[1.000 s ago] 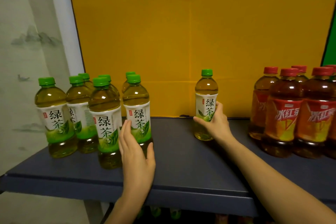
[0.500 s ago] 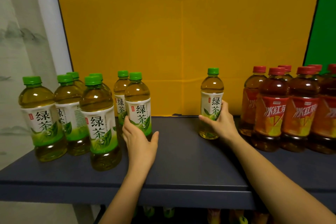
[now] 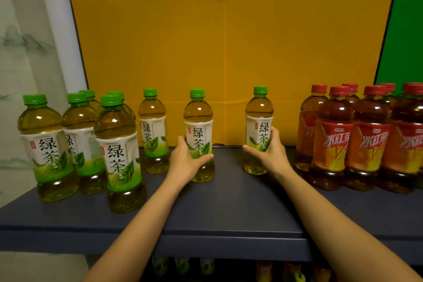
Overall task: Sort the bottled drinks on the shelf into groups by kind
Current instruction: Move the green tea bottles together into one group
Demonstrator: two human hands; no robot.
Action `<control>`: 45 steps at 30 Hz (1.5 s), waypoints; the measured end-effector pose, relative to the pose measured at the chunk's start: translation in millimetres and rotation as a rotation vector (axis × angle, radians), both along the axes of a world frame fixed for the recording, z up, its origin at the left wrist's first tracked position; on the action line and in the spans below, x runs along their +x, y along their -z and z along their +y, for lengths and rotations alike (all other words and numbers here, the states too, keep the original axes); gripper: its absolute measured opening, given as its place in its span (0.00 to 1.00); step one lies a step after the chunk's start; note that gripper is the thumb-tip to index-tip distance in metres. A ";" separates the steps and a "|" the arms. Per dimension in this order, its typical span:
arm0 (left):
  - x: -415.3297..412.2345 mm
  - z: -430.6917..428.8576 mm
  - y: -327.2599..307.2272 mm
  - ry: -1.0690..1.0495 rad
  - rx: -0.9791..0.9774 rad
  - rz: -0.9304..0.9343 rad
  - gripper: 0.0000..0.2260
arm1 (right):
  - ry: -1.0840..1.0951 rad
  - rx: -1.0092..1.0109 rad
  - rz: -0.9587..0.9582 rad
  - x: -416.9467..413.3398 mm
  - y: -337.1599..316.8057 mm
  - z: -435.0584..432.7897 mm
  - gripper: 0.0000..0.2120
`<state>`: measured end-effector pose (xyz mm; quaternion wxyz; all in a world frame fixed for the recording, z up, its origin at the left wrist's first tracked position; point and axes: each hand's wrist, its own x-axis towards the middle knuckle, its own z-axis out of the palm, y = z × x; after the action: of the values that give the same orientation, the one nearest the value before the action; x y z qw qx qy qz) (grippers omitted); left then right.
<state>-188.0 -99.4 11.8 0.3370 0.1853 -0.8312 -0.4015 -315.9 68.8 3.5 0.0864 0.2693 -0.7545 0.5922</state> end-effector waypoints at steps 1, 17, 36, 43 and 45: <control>-6.9 2.2 1.1 0.008 -0.018 -0.005 0.30 | 0.010 0.011 0.008 0.8 0.5 -1.0 0.41; -74.0 18.0 15.6 0.176 0.033 0.105 0.29 | 0.171 0.146 0.081 -4.4 2.2 -9.7 0.33; -36.5 28.7 8.2 -0.113 -0.388 0.022 0.22 | 0.340 0.180 0.222 14.3 -4.5 -7.8 0.43; 45.7 30.0 9.0 -0.188 -0.351 0.441 0.02 | 0.105 -0.032 0.481 51.2 -13.3 -10.2 0.24; 73.0 28.7 9.5 -0.220 -0.329 0.527 0.04 | -0.124 0.014 0.498 70.2 -13.2 -20.9 0.19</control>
<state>-115.0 -70.7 2.3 0.6073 0.1067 -0.7442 -0.2570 -245.7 47.9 16.7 0.2315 0.4532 -0.6963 0.5063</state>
